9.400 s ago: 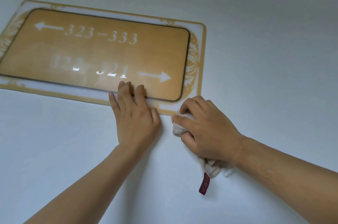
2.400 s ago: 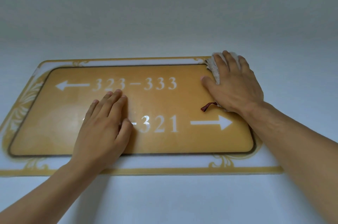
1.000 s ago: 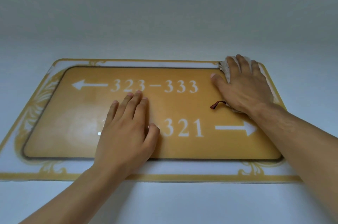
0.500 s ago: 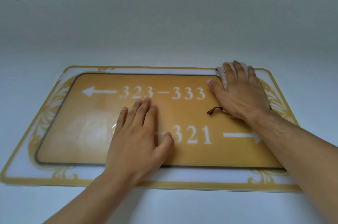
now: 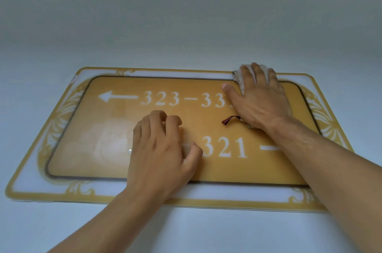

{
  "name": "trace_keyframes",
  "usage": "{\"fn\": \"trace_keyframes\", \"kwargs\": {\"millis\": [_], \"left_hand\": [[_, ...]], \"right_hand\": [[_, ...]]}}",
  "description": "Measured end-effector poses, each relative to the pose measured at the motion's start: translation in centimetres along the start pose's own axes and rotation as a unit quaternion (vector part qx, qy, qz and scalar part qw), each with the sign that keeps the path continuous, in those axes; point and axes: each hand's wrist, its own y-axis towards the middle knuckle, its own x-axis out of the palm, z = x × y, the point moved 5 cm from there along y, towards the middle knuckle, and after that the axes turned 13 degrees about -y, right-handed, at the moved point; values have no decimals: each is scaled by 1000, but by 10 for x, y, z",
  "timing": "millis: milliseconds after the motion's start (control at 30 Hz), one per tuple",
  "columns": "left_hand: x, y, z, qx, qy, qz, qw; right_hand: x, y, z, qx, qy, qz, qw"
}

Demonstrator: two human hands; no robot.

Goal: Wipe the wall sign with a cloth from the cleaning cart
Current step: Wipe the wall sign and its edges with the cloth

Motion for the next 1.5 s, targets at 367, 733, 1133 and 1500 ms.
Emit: {"fn": "trace_keyframes", "kwargs": {"millis": [367,733,1133,1500], "left_hand": [[1,1,-1,-5,36,-12,999],[1,1,-2,0,38,5,999],[2,2,-4,-11,49,16,999],[-6,1,-9,-32,27,58,997]], "right_hand": [[-3,1,-30,-17,10,1,1000],[-5,-1,-45,-28,5,2,1000],[-8,-2,-69,-40,7,-6,999],[-10,-2,-91,-52,6,-1,999]]}}
